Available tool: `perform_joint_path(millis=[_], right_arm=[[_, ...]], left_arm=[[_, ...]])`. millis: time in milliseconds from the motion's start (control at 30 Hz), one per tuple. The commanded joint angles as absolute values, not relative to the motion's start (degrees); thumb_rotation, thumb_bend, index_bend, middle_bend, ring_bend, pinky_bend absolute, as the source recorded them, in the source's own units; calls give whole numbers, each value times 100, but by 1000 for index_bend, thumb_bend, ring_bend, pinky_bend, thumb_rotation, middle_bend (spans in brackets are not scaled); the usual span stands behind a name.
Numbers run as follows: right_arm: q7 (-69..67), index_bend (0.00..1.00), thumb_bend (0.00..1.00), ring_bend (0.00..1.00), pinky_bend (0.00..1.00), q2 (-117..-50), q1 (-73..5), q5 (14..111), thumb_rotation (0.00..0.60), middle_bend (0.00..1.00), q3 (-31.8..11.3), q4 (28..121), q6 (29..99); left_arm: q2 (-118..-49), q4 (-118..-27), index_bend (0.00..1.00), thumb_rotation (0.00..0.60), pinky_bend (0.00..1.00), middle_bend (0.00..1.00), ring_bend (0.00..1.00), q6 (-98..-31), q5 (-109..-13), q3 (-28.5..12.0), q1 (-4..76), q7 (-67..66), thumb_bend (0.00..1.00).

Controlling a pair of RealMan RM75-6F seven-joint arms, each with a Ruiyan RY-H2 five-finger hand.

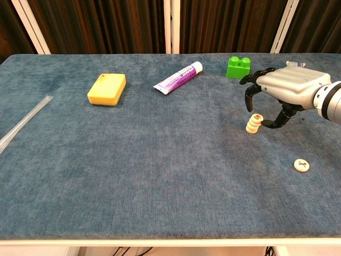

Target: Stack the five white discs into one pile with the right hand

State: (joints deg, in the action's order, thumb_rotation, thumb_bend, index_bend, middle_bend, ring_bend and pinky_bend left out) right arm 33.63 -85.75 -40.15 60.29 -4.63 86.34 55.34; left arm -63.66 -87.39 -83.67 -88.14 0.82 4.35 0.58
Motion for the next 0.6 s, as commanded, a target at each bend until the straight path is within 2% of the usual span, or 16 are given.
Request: perform_joint_path(millis=[33,200,300,467,600], right_arm=[[3250,399,266,0,0,-8405,-3913,6260,600,56,-434,8860,5745],[2975,399,266,0,0,-7940,-3562,6919,600,57,-221,9400,6311],[2840,399,263,0,0,-7725,-3294,7319,600,57,68,9578,6568],[2736,397,248,0,0,-7709,-2855,7869,600,52,588,9384,6855],[2569,397,239,0,0,-7831,-2609,7975,600,39,740,9082,6919]], left_arm=[[-6366,-8742,0,600,0,0,0,-8377,-8821,81,433,55,26],[-6370,-8761,0,600,0,0,0,-8375,-8829,78,440,27,26],[-6374,-8785,0,600,0,0,0,-8382,-8842,83,438,-3,26],[-6395,-8818,0,600,0,0,0,-8375,-8867,100,440,-60,26],[-6407,-8821,0,600,0,0,0,-8414,-8909,114,427,-87,26]])
